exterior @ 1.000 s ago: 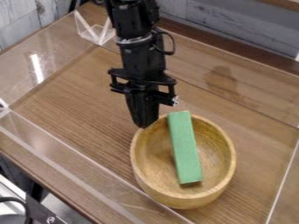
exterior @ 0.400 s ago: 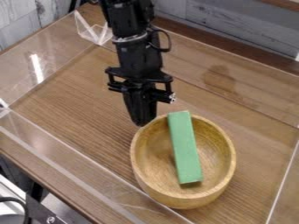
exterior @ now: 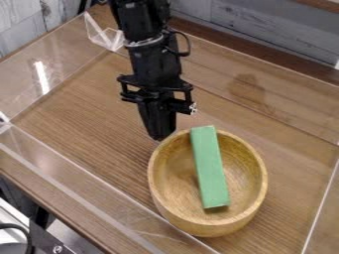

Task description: Remove the green block from inside the brown bowl and put it on the table

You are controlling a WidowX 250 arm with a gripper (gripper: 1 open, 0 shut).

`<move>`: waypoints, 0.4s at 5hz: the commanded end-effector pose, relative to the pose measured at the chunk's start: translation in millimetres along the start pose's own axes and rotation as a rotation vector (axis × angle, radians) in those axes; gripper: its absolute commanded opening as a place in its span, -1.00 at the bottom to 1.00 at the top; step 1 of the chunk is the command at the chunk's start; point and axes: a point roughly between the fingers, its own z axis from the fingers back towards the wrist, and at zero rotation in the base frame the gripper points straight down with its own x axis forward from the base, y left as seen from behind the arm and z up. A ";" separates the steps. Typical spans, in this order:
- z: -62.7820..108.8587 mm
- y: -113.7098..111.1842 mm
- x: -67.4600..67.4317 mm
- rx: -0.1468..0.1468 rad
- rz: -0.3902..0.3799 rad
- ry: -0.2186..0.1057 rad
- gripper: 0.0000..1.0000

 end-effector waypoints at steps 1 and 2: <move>10.2 -21.7 -1.7 0.004 0.094 -0.101 1.00; 3.6 -37.8 -5.2 -0.007 0.145 -0.114 1.00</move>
